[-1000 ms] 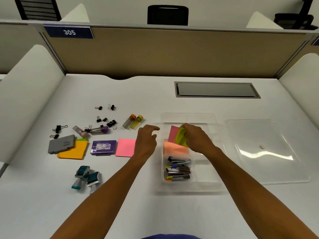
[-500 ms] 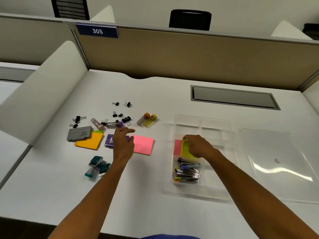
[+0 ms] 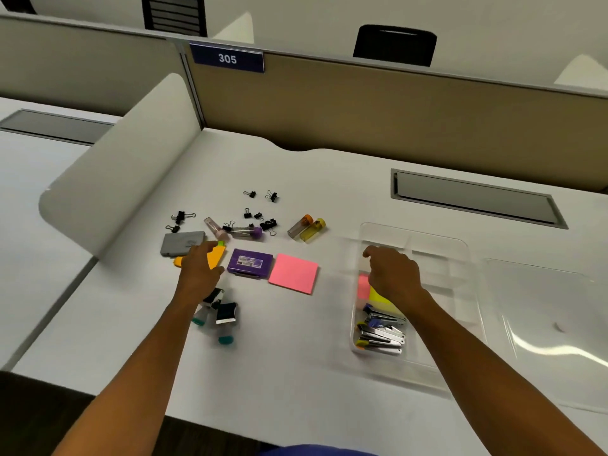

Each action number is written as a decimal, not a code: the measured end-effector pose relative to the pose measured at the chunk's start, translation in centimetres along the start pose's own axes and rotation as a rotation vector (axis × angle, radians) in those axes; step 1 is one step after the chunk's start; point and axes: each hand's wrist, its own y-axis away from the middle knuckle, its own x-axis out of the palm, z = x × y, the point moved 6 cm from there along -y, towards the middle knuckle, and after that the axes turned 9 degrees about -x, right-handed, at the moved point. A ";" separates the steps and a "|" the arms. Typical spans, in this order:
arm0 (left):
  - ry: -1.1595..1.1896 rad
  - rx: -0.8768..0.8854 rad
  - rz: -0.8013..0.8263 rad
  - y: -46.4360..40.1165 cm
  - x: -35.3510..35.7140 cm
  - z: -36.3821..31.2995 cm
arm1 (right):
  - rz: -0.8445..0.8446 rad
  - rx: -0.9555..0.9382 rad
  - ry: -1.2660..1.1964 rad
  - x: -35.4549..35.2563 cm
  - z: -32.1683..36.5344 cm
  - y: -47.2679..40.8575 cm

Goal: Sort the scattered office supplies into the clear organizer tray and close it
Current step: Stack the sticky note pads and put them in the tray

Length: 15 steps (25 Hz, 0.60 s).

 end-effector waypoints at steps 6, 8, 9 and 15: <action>-0.414 0.272 0.114 -3.0 -0.1 1.0 | -0.094 -0.135 -0.185 0.0 6.1 -2.3; -0.453 0.310 0.182 -4.0 -0.1 1.2 | -0.014 -0.153 -0.220 0.9 7.7 -2.9; -0.491 0.340 0.209 -4.3 0.0 1.1 | 0.044 -0.157 -0.226 1.5 8.4 -3.3; -0.868 0.448 0.302 -6.5 1.1 1.4 | 0.307 -0.170 -0.145 5.1 11.7 -4.5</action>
